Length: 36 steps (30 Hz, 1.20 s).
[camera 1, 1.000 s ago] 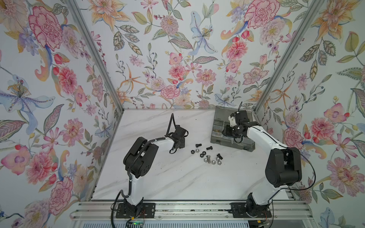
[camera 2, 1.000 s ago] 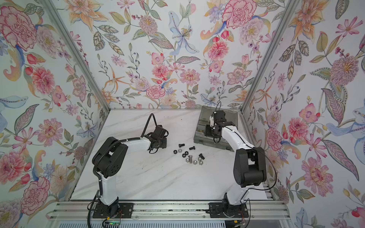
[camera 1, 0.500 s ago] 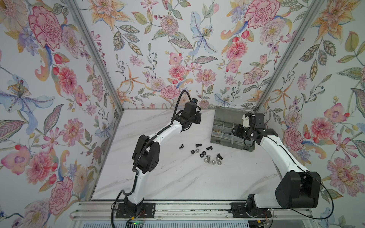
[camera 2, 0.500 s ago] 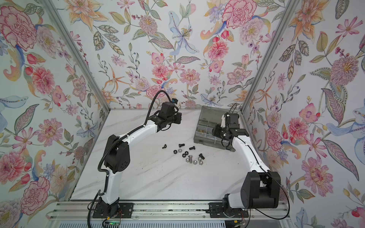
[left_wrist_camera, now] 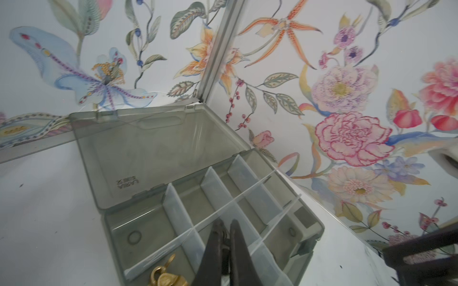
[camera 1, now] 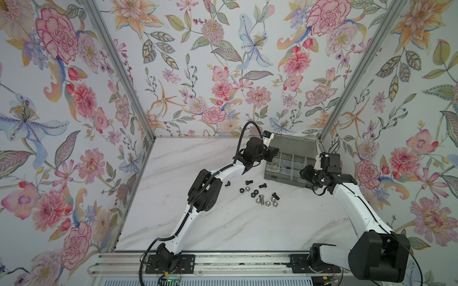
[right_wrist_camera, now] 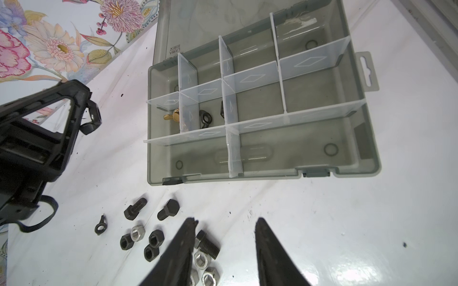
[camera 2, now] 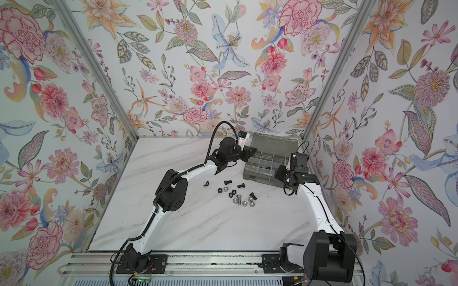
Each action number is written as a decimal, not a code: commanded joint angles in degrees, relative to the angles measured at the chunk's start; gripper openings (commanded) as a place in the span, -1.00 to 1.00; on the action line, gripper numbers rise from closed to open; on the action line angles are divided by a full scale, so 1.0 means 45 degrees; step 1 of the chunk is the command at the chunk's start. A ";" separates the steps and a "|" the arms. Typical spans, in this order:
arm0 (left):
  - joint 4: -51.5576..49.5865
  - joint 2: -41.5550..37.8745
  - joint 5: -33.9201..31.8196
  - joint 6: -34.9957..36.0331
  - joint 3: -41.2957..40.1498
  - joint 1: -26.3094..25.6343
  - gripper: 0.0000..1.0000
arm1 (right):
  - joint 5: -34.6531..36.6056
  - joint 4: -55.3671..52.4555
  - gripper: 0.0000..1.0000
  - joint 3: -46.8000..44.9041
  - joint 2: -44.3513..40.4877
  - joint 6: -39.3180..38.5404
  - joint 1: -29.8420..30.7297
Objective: Sort the screws and nuts into containers
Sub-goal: Place the nut into the container.
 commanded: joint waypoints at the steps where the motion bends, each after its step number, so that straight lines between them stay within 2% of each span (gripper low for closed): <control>1: 0.3877 0.0569 0.1351 -0.1090 0.0012 -0.0395 -1.00 | 0.0128 0.0200 -0.14 -0.0204 -0.0262 0.0173 -0.0097; 6: 0.6387 0.1469 0.1602 -0.2432 -0.0126 -0.0573 -1.00 | 0.0022 0.0392 -0.14 -0.0382 -0.0371 0.0219 -0.0117; 13: 0.7410 0.2607 0.0198 -0.2634 0.0369 -0.0889 -1.00 | -0.0078 0.0434 -0.14 -0.0474 -0.0489 0.0220 -0.0193; 25: 0.3768 0.3509 -0.2155 0.0092 0.2248 -0.1088 -1.00 | -0.0268 0.0587 -0.15 -0.0719 -0.0753 0.0229 -0.0278; 31: 0.2621 0.3645 -0.2143 0.1087 0.2663 -0.1244 -1.00 | -0.0401 0.0746 -0.15 -0.0801 -0.0703 0.0263 -0.0275; 36: 0.2511 0.3772 -0.1910 0.0929 0.2822 -0.1269 -1.00 | -0.0404 0.0742 -0.15 -0.0810 -0.0743 0.0239 -0.0291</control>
